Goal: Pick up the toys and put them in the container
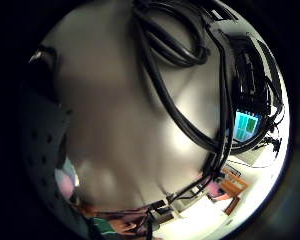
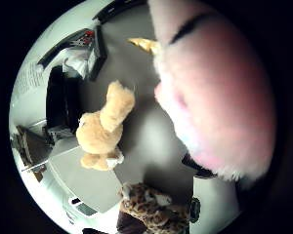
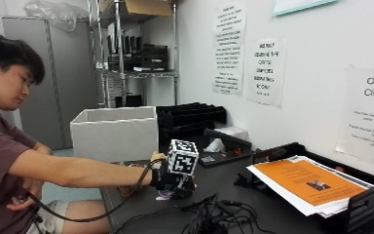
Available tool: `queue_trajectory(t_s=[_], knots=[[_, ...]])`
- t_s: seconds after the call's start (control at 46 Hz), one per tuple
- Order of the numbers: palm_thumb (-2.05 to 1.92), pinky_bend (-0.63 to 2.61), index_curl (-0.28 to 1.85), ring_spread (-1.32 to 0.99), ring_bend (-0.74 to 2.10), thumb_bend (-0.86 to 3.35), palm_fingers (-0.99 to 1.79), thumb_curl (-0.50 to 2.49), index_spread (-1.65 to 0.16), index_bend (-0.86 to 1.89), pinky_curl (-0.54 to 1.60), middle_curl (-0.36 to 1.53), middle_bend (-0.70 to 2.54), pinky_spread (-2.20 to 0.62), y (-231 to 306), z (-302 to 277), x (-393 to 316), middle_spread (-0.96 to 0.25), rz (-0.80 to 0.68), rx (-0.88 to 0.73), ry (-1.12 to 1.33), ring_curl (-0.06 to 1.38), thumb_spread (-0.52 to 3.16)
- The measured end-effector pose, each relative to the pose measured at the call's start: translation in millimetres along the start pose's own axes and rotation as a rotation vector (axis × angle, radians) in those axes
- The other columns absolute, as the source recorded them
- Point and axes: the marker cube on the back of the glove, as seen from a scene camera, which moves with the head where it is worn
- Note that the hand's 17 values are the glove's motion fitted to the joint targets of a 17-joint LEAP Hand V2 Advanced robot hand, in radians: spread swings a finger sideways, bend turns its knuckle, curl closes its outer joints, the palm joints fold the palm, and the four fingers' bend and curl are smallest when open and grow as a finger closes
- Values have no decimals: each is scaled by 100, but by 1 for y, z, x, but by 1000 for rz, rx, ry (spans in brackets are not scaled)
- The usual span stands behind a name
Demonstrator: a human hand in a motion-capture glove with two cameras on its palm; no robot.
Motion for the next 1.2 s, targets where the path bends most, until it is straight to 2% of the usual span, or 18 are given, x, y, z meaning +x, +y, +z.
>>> queue_trajectory(t_s=[0.065,0.087,0.109,0.261,0.543,0.587,0.652,0.674,0.761,0.934,1.195], knots=[[61,95,24,-35,121,24,125,54,-22,60,39,54,78,-33,2,-6,-3,-25,-9,-4,-26,52,111],[64,100,23,-36,121,24,112,56,-22,55,42,53,75,-34,3,-10,-6,-26,-12,-1,-34,53,109],[63,96,27,-36,124,24,122,57,-23,66,41,57,83,-34,4,-15,-9,-27,-14,5,-40,55,107],[59,96,41,-40,133,20,124,64,-26,99,44,71,109,-38,17,-82,-33,-29,-49,106,1,61,94],[56,107,59,-41,146,18,110,78,-24,124,52,85,130,-40,69,-220,-96,-27,-207,292,42,70,78],[56,108,61,-41,147,18,108,80,-24,126,53,86,132,-40,74,-234,-104,-26,-180,312,76,72,76],[55,110,64,-41,149,18,106,83,-23,127,54,87,133,-41,80,-260,-118,-26,-30,352,140,73,73],[55,110,65,-40,149,18,106,84,-23,128,55,88,133,-41,85,-269,-128,-26,-41,362,137,73,72],[55,111,68,-40,151,18,104,88,-23,128,56,90,134,-41,111,-295,-179,-25,-306,371,56,75,69],[53,113,74,-40,152,19,101,95,-22,128,59,92,136,-41,138,-303,-253,-24,-452,370,67,76,64],[52,114,82,-39,154,19,99,106,-21,127,61,95,138,-41,175,-252,-399,-23,-703,281,71,78,59]])
